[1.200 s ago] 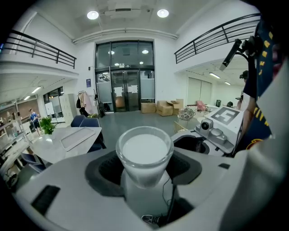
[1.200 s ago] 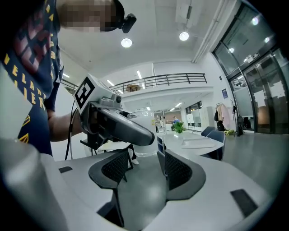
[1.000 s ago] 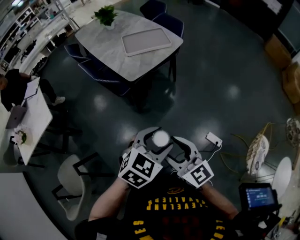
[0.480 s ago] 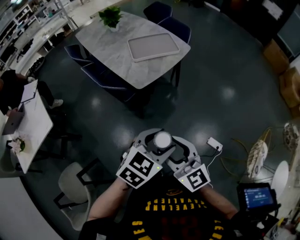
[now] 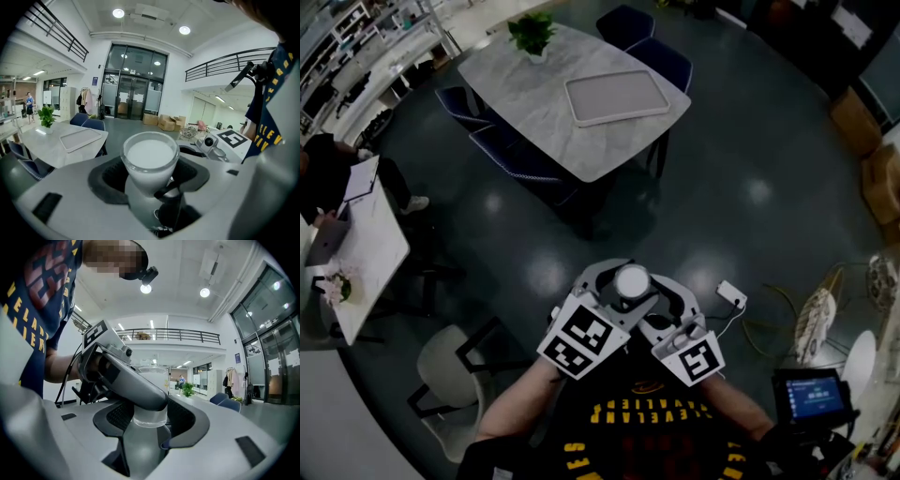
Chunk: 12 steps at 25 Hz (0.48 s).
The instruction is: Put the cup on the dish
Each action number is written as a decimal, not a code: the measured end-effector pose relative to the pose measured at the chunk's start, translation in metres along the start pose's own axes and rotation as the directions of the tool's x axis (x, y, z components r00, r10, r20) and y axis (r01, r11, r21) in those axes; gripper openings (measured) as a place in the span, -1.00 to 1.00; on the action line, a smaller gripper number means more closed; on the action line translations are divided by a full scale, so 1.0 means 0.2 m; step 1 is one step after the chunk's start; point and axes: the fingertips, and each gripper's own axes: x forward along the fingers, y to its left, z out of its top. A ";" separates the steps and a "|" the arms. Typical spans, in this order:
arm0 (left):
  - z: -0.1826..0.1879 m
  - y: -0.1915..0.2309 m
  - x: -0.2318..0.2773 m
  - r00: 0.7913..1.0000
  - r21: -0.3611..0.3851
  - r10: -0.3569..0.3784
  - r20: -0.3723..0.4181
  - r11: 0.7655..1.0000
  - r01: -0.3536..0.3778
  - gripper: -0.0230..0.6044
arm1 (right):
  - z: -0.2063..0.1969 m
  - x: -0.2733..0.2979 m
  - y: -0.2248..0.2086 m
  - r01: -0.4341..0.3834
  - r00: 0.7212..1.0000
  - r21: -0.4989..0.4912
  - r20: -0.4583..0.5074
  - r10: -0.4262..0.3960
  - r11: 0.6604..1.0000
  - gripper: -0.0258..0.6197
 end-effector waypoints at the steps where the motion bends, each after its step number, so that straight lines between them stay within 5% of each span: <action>1: 0.03 0.00 -0.01 1.000 -0.004 0.005 0.026 1.000 -0.005 -0.09 | 0.02 0.00 -0.01 0.005 1.000 0.001 0.017 -0.005 1.000 -0.22; 6: 0.14 0.03 -0.03 0.983 -0.031 0.086 0.164 0.996 -0.082 -0.09 | 0.07 0.02 -0.05 0.011 0.996 0.021 0.094 -0.013 1.000 -0.22; 12: 0.17 0.14 0.05 0.972 0.004 0.166 0.166 0.986 -0.169 -0.09 | 0.04 0.10 -0.15 -0.025 0.994 0.042 0.107 0.020 0.999 -0.22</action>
